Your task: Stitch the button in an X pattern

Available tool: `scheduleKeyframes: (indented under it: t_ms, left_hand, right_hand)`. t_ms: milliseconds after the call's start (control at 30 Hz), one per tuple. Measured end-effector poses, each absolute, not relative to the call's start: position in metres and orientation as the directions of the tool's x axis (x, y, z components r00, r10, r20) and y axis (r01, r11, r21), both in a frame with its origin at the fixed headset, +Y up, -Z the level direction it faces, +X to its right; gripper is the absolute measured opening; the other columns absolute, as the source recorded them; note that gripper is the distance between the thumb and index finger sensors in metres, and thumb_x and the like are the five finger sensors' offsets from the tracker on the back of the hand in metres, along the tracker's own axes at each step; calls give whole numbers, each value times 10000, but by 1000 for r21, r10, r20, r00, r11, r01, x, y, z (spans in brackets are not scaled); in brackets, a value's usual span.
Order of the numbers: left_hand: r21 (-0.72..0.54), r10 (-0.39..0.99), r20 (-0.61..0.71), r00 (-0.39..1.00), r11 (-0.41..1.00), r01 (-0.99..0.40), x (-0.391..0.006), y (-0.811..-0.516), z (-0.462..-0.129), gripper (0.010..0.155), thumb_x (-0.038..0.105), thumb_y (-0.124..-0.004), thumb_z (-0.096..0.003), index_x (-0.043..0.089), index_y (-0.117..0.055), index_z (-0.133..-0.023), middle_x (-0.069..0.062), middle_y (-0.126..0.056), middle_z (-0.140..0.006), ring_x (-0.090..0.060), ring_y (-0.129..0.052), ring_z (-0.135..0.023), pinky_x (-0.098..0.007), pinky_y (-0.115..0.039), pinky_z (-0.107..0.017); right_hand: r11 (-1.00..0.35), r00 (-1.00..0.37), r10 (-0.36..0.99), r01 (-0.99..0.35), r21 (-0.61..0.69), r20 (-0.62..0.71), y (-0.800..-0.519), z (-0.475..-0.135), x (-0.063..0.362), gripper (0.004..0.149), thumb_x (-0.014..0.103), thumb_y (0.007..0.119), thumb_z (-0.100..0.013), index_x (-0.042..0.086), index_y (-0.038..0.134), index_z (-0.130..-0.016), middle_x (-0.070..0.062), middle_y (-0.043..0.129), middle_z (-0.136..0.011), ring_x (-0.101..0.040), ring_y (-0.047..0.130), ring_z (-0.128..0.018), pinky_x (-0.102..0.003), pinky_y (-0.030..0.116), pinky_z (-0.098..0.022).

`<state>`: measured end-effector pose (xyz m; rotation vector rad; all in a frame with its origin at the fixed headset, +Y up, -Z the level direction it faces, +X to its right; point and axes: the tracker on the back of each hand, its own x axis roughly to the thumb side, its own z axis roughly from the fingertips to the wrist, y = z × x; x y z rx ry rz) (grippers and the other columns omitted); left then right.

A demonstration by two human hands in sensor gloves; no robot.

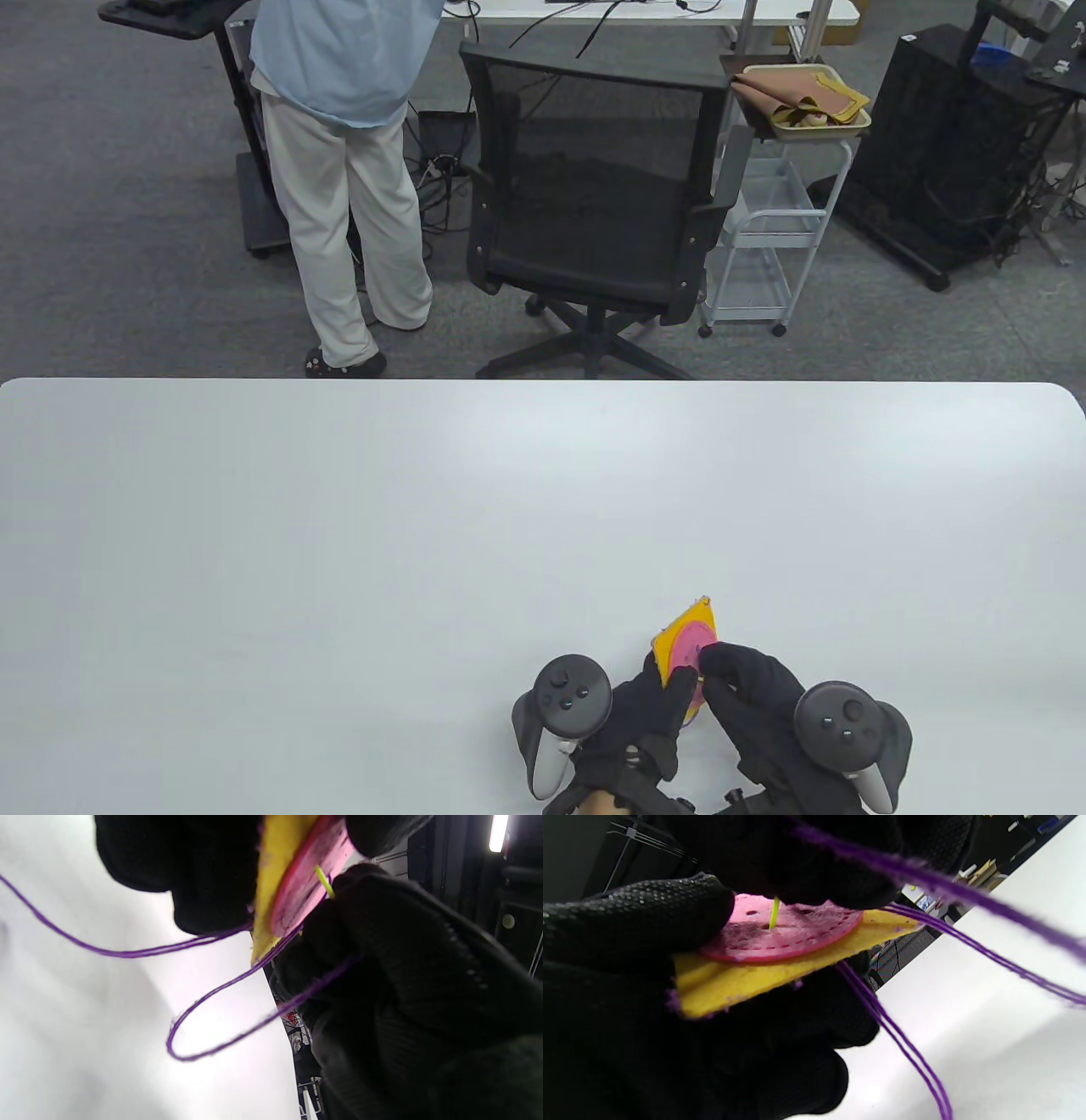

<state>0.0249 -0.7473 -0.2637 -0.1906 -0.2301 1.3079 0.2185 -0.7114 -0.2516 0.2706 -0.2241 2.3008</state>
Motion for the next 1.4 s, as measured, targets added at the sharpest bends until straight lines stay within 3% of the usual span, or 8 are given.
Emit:
scheduleKeyframes:
  t_ms: [533,900,1200,1400]
  left_hand:
    - [-332,986,15,165,160,-929,31,-749,-261,611,424,-617,-567,131,-538,-1097,-219,-854,-959,-395,-958,-757,-578,-768,-536]
    - [-275,973,55,224,230,-934,30,-748,-261,597,409,-615,-562,56,-622,-1044,-193,-891,-931,-379,-974,-737,-570,-774,-530]
    - [-210,968,82,239,251,-945,20,-745,-264,564,396,-626,-556,73,-683,-1014,-164,-922,-906,-365,-988,-717,-565,-779,-524]
    - [-147,969,107,223,237,-960,7,-740,-264,552,399,-631,-553,93,-701,-1006,-148,-933,-897,-352,-994,-711,-558,-785,-523]
  right_hand:
    - [-721,-728,628,-678,-147,277,-713,-248,214,384,320,693,-542,232,622,-909,-67,809,-697,-204,804,-607,-533,593,-740]
    - [-714,-714,643,-690,-118,277,-715,-249,213,403,334,677,-544,221,612,-926,-62,819,-696,-204,817,-605,-536,602,-734]
    - [-662,-654,704,-745,-79,276,-713,-251,219,516,464,679,-523,204,599,-962,-83,813,-741,-243,807,-652,-565,562,-750]
    - [-553,-556,799,-829,-81,231,-708,-256,237,610,530,657,-512,192,545,-1007,-104,787,-782,-266,780,-690,-588,523,-762]
